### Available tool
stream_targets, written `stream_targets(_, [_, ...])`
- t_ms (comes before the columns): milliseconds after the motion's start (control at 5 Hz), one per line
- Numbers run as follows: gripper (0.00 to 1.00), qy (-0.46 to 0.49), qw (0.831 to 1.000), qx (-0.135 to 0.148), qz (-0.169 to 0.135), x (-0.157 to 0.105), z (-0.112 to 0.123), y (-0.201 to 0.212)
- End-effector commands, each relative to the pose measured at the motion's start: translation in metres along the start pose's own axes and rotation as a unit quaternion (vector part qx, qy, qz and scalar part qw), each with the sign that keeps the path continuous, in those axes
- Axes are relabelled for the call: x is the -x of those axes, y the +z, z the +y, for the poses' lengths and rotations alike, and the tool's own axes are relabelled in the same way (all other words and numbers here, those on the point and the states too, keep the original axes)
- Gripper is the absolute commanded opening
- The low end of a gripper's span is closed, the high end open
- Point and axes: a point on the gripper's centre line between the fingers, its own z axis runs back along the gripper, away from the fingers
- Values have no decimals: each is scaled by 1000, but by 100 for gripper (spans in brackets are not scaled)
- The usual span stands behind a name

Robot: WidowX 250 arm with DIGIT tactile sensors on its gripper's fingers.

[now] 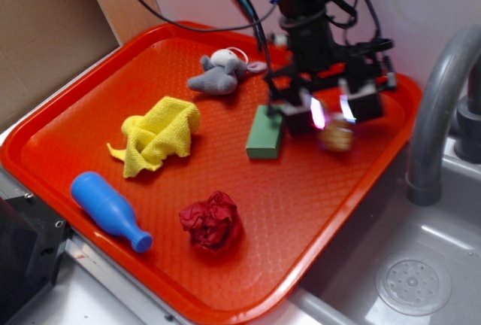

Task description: Grab the shell.

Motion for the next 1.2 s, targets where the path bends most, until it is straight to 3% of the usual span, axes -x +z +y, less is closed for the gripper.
stream_targets(0, [0, -194, 978, -5, -73, -15, 11, 122])
stream_targets(400, [0, -314, 947, -39, -47, 15, 83, 185])
stream_targets(600, [0, -324, 942, -60, -69, 22, 111, 213])
stream_targets(800, [0, -292, 945, -79, -122, 31, 135, 237])
stream_targets(1000, [0, -271, 952, -68, -126, 36, 134, 237])
